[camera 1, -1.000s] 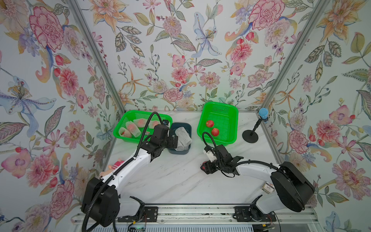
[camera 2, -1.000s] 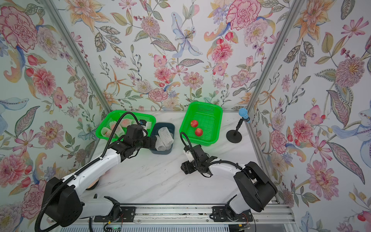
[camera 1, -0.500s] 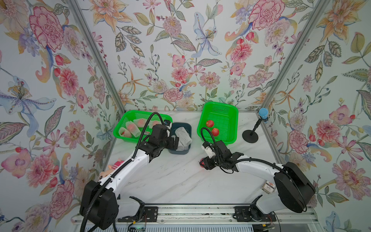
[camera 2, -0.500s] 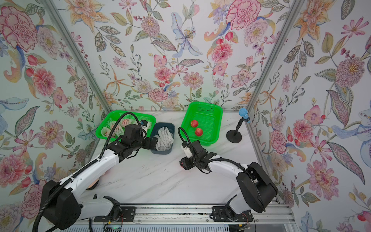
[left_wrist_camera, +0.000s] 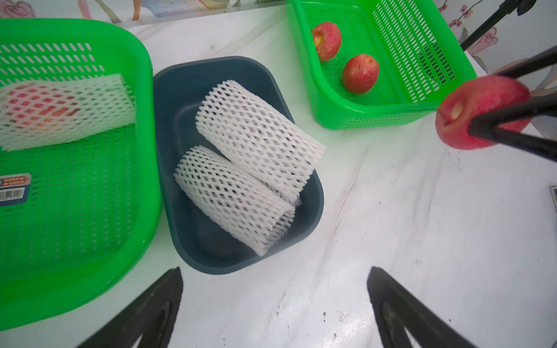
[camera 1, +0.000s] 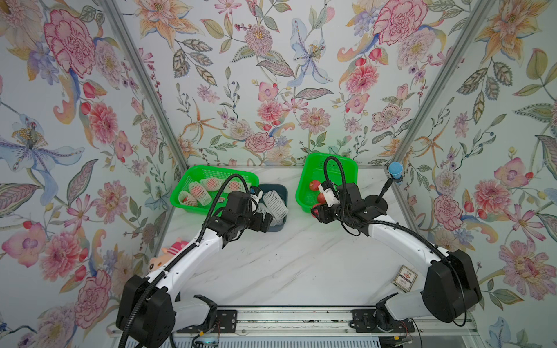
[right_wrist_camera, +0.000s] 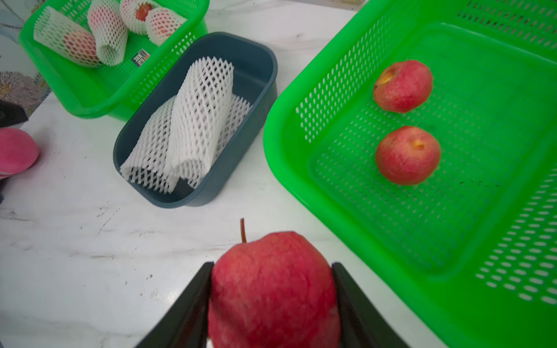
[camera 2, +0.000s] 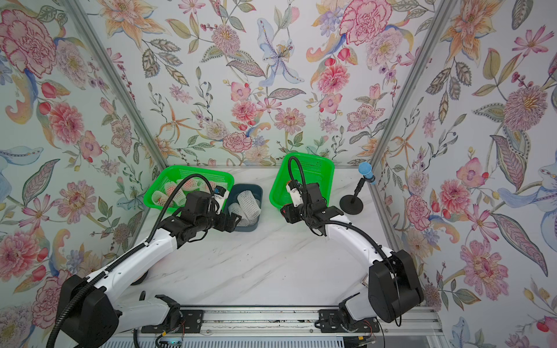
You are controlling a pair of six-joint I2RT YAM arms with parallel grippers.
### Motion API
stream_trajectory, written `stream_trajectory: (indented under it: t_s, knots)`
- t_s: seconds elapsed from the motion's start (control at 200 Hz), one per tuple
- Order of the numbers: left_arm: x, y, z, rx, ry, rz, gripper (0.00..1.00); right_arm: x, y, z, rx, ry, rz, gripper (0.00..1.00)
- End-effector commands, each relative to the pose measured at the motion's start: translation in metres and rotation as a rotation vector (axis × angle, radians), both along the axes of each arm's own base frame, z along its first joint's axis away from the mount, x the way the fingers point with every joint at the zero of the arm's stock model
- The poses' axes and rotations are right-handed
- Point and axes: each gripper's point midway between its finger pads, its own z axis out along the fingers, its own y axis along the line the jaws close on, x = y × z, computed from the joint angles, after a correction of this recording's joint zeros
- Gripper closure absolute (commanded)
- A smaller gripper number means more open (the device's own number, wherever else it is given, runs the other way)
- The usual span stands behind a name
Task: Remove foam nets from apples
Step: Pick up the apple from the center of the board, then place the apple in the basket.
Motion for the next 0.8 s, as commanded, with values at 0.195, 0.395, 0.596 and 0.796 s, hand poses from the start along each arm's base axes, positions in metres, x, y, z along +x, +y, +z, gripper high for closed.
stream_trajectory:
  t_s: [0.195,0.395,0.596,0.796]
  knots:
    - [-0.006,0.009,0.001,0.016,-0.014,0.006,0.01,0.071,-0.044,-0.01,-0.068,0.036,-0.149,0.5]
    - [-0.008,0.015,-0.004,0.04,-0.011,0.021,0.01,0.121,-0.073,-0.031,-0.096,0.08,-0.261,0.49]
    - [-0.003,0.024,0.004,0.055,-0.046,0.077,0.01,0.164,-0.083,-0.064,-0.094,0.134,-0.309,0.49]
    - [0.009,0.032,0.005,0.083,-0.042,0.141,0.01,0.199,-0.088,-0.087,-0.096,0.163,-0.335,0.46]
